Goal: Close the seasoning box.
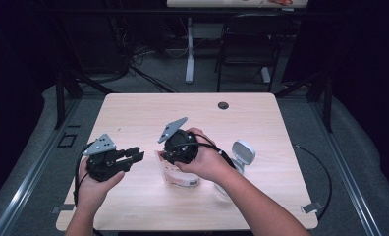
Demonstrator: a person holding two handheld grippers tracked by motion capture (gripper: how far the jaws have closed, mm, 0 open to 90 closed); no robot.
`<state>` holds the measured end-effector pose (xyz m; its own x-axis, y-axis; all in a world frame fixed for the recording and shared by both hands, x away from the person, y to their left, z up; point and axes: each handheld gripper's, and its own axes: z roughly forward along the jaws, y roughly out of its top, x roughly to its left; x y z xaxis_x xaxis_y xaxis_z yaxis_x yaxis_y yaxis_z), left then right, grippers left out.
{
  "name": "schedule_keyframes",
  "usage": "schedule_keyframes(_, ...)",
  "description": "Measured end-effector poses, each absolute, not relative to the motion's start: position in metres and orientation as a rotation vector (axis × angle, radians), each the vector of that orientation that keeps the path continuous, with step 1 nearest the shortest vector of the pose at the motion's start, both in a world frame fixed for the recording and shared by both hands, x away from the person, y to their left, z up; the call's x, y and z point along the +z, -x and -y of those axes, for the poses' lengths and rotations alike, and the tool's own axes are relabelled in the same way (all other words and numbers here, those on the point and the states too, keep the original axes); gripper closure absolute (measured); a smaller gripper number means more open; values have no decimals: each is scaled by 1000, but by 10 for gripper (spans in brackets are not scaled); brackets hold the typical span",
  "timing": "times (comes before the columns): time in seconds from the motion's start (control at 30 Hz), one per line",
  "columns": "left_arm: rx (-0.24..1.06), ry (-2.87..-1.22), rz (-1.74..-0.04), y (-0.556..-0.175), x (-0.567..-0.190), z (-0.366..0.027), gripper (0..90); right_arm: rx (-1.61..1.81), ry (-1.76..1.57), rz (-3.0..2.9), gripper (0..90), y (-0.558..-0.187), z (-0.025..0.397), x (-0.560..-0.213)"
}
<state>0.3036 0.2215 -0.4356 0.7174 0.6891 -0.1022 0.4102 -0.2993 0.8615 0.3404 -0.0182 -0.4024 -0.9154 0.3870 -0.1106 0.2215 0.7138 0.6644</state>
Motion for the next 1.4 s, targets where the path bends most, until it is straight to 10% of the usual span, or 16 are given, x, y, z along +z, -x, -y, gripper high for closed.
schedule_keyframes(1.4,345,-1935,-838,-307,-441,-220,564,896,-380,-2743,900,-348,19,-404)
